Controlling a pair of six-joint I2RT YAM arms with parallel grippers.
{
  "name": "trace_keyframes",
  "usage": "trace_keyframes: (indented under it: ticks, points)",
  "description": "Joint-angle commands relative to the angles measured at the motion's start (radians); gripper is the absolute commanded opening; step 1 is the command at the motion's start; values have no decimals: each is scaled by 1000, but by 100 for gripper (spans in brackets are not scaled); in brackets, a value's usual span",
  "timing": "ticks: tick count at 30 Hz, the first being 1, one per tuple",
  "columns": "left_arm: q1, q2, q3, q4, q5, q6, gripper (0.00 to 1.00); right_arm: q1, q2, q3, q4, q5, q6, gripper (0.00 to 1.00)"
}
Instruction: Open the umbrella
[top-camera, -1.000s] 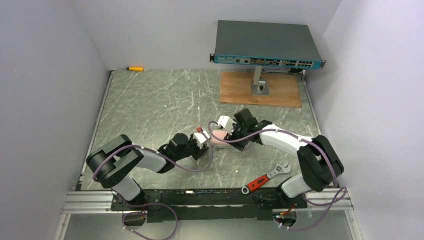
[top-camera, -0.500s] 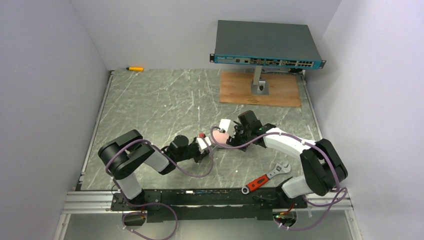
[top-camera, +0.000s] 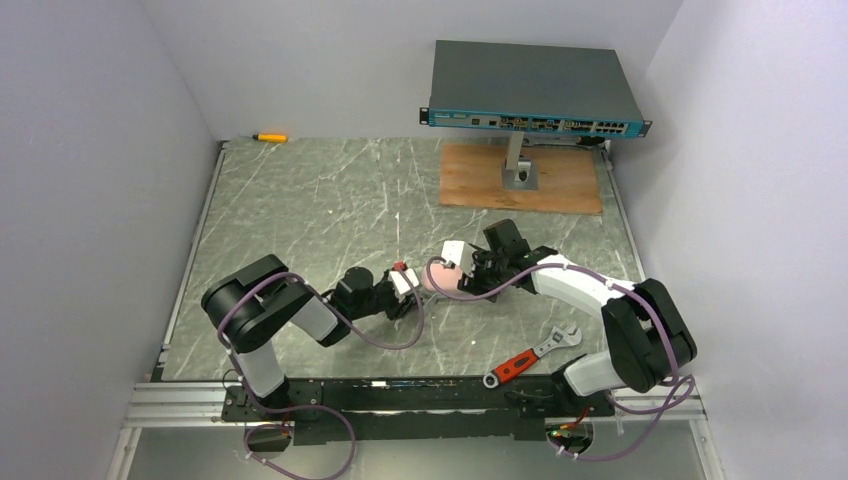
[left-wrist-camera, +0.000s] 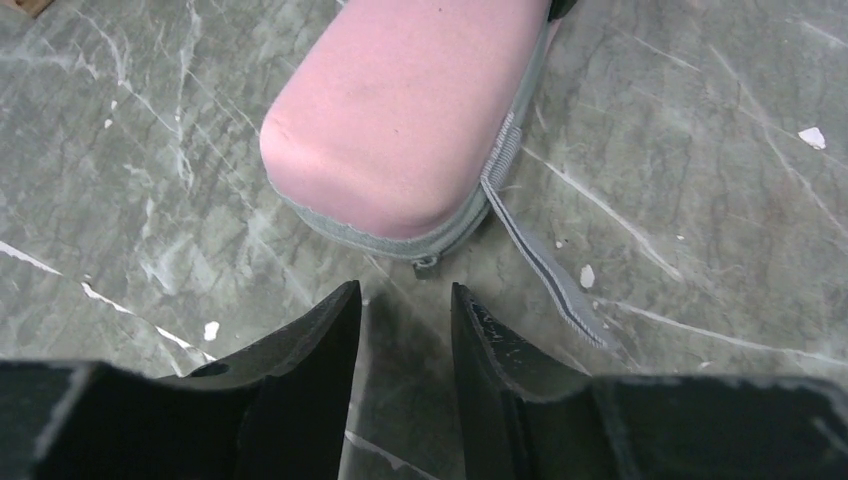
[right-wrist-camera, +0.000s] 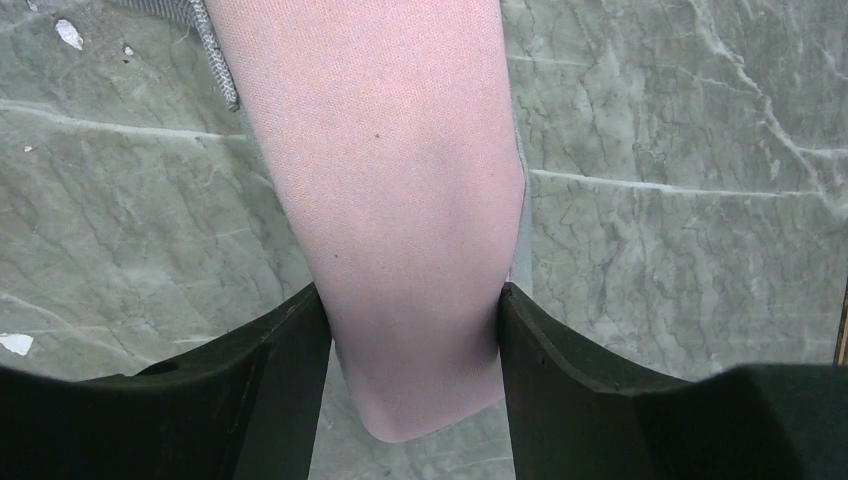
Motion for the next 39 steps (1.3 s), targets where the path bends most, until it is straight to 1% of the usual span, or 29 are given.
trace_keyframes:
  ticks: [1,5,9,11,14,18,26,30,34,39]
  points:
    - [8,19,48,71,84,16,41,-5,72,-65,-232,-9,-42,45]
    - [9,44,75,67,93,-17,36,-5,88,-55,-234,-8,-37,45]
    - [7,53,77,71,123,-37,35,-7,91,-57,-234,-7,-37,45]
    - [8,54,75,65,122,-48,32,-8,89,-59,-233,-4,-41,45]
    - [9,54,81,38,107,-66,16,-13,84,-62,-230,-5,-46,43]
    - [25,41,82,-13,85,-114,1,-24,85,-68,-224,-4,-60,42]
    - [70,-2,64,-47,83,-126,0,-47,76,-86,-223,-4,-130,39]
    - [110,-7,91,-72,91,-81,0,-46,68,-88,-225,-11,-189,38]
    - [122,-7,140,-125,135,-30,0,-36,48,-93,-210,-28,-254,37]
    - [142,28,213,-185,120,-16,0,-3,48,-96,-181,-41,-389,37]
